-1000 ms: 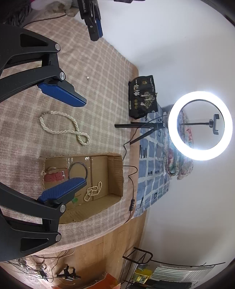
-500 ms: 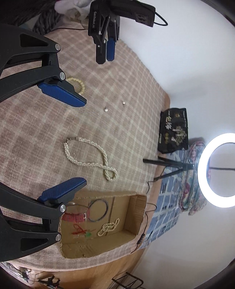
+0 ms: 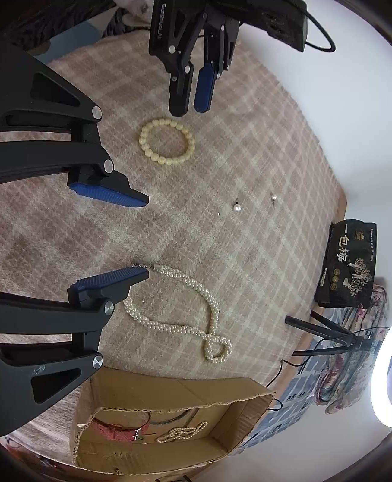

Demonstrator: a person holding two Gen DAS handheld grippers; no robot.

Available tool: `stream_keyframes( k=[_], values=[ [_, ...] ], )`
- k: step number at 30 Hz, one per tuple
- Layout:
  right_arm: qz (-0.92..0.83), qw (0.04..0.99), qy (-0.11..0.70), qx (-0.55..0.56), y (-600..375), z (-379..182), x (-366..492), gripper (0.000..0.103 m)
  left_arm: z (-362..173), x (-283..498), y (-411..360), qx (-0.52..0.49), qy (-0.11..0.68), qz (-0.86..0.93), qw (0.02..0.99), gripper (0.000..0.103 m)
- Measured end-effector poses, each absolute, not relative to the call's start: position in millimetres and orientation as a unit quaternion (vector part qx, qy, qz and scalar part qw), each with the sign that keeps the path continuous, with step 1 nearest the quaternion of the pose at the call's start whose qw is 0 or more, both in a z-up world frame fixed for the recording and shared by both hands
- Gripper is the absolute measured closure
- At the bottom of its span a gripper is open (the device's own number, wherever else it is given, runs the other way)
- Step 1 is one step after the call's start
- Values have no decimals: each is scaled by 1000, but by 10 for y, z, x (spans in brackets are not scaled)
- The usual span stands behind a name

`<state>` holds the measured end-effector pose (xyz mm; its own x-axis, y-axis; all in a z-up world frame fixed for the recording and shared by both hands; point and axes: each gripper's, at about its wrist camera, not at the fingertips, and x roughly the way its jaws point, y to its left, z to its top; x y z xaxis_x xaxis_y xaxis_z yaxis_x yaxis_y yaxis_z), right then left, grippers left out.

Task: Organize jewelry
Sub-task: 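Grasp the cream beaded bracelet with the left tool while the right tool grasps the twisted pearl necklace, then lift the bracelet with the left tool while the right tool lifts the necklace toward the box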

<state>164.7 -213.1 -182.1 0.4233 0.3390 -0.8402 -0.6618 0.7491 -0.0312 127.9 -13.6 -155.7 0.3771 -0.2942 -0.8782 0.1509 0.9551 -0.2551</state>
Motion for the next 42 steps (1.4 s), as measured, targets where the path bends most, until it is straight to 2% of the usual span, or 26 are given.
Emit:
stream_keyframes(
  k=[3,6,14,18,20,29,32,33,42],
  values=[
    [298,822,450,-182,-2113,-1868,1723,64,-1592,1314,-109,-66,544,-131,826,65],
    [298,818,457,-185,-2096,-1922,1771,70,-1646,1361,-106,-67,549,-130,823,65],
    [295,806,476,-190,-2060,-2090,1897,72,-1778,1441,-157,-67,566,-137,810,65],
    [296,804,484,-176,-2084,-2127,1947,73,-1821,1473,-154,-71,571,-134,807,69],
    [296,804,486,-174,-2104,-2122,1959,77,-1820,1484,-162,-70,570,-135,807,69],
    [288,808,490,-158,-2107,-2163,2027,85,-1856,1536,-229,-48,565,-127,814,81],
    [285,809,488,-160,-2084,-2161,2036,96,-1863,1546,-233,-41,562,-124,817,90],
    [286,809,487,-161,-2081,-2161,2034,96,-1862,1548,-234,-40,561,-123,818,95],
    [282,818,475,-158,-2094,-2072,2000,96,-1731,1487,-181,-50,548,-118,827,98]
  ],
)
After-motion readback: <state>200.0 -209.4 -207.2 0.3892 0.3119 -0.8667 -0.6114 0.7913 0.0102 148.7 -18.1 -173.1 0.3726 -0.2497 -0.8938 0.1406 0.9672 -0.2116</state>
